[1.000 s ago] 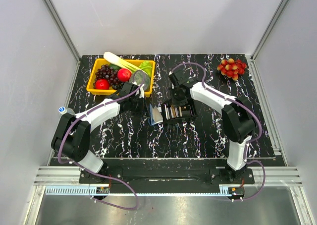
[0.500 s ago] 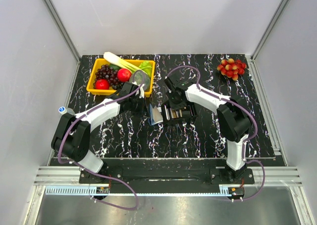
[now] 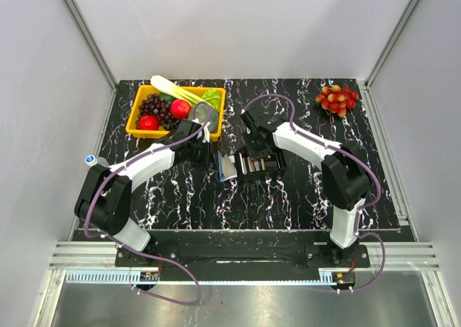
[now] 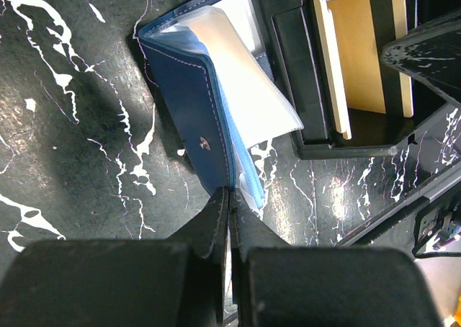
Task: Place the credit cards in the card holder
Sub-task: Pick up the credit card from the storage box, then insert the credit card into the card holder.
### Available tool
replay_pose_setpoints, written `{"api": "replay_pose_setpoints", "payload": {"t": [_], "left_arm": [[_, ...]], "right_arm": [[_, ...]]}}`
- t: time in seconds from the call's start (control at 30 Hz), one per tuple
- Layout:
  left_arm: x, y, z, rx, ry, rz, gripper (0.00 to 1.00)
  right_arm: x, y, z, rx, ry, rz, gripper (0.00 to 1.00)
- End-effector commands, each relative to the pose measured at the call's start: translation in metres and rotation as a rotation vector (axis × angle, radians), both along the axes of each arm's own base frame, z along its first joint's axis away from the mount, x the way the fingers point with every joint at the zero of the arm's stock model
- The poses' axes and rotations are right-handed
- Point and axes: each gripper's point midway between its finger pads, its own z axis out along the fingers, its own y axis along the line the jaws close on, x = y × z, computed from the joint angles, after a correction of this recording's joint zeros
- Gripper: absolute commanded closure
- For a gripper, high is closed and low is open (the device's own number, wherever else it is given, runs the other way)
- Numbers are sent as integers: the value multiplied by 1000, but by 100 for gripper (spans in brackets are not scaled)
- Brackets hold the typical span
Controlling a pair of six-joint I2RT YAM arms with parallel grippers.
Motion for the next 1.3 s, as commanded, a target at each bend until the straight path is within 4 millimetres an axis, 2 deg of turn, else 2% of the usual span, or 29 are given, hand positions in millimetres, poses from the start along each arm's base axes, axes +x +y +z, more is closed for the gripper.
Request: {"api": "replay_pose_setpoints", "payload": {"t": [0.0,0.27,0.43,0.53,0.6,0.67,0.83,0.97,1.27], "left_arm": [[5,-3,6,-17,-29,-3,100],[5,-1,7,-8,-33,4,100],[5,6,8,13,-46,30,100],[0,10,8,18,-48,51,100],[-2,13,9,17,-55,62,100],[-5,16,8,25,-54,69,100],[-16,30,-3,74,-22,128,100],[-24,36,-7,79,-8,157,100],[-26,40,-6,98,-5,165,100]], "right_arm": [[0,1,37,43,-71,-9,98],[1,-6,45,19,-100,-8,100],[6,-13,83,48,-203,-33,100],[5,-6,111,137,-260,-32,100],[2,5,123,216,-267,-33,100],[-4,23,127,315,-235,-2,100],[-17,63,112,454,-146,49,100],[-25,85,102,496,-114,84,100],[-38,115,80,475,-89,143,100]]}}
